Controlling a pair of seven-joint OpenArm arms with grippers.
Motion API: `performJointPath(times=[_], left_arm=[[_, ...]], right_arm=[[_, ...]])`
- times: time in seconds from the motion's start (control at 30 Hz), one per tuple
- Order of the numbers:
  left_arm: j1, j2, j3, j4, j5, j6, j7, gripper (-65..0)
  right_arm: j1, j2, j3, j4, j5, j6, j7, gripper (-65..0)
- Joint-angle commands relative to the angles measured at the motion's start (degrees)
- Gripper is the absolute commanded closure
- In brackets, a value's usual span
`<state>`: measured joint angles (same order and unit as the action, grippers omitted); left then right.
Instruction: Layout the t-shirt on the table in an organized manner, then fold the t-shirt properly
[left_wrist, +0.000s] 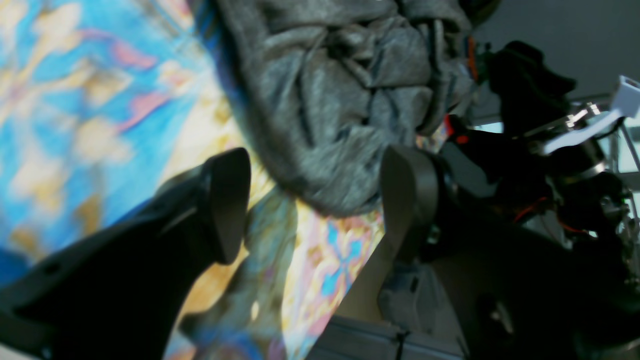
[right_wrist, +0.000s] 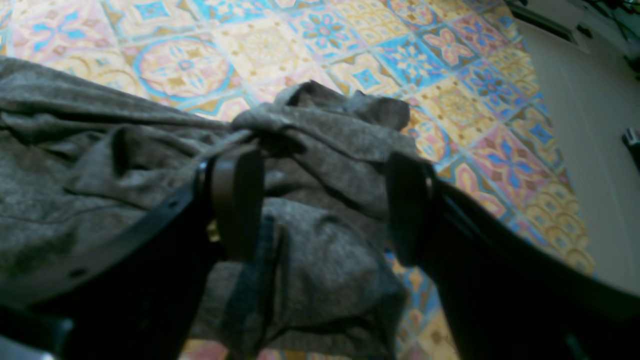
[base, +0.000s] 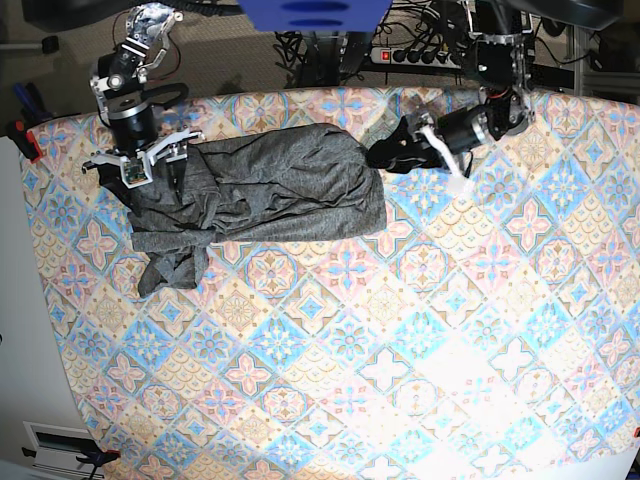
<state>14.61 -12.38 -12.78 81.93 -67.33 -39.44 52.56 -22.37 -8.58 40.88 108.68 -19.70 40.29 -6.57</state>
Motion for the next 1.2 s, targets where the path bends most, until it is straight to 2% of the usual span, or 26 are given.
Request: performJointPath(times=[0.0, 0.1, 0.3, 0.4, 0.5, 0.67, 0.8, 0.9, 1.03, 1.17], left_arm=[[-1.20, -0.32, 1.30, 0.84, -1.81, -0.56, -0.82, -40.1], [-2.88, 2.05, 2.36, 0.66, -1.37, -0.56, -0.82, -40.1], [-4.55, 7.24, 0.69, 1.01, 7.15, -0.56, -0.56, -40.0], [-2.61, 7.24, 0.60, 4.97, 7.59, -0.56, -0.73, -40.0], [0.91, 7.24, -1.07, 13.41, 8.39, -0.56, -0.73, -40.0], [5.30, 7.59, -6.26, 28.27, 15.42, -0.56, -0.73, -40.0], [5.83, 7.59, -8.81, 30.64, 19.64, -0.52, -0.29, -40.0], [5.92, 7.59, -8.63, 30.46, 19.90, 3.70, -0.20, -40.0], [4.86, 7.68, -7.14, 25.63, 20.25, 5.81, -0.73, -40.0], [2.84, 7.68, -4.85, 21.32, 23.33, 9.16, -0.73, -40.0]], right_arm=[[0.08, 0.10, 0.13, 0.99, 1.20, -0.29, 1.60, -37.2], [0.00, 0.10, 0.30, 0.99, 1.20, -0.29, 1.60, -37.2], [0.17, 0.10, 3.29, 1.07, 1.20, -0.29, 1.69, -37.2], [0.17, 0.10, 4.00, 1.07, 1.29, -0.29, 1.69, -37.2], [0.08, 0.10, 4.08, 1.07, 1.29, -0.29, 1.69, -37.2], [0.35, 0.10, 4.08, 0.99, 1.29, -0.29, 1.69, -37.2], [0.35, 0.10, 4.00, 0.99, 1.29, -0.29, 1.69, -37.2], [0.35, 0.10, 3.82, 0.99, 1.29, -0.29, 1.69, -37.2], [0.35, 0.10, 3.82, 0.99, 1.20, -0.29, 1.69, -37.2], [0.35, 0.10, 3.82, 0.99, 1.20, -0.29, 1.69, -37.2]])
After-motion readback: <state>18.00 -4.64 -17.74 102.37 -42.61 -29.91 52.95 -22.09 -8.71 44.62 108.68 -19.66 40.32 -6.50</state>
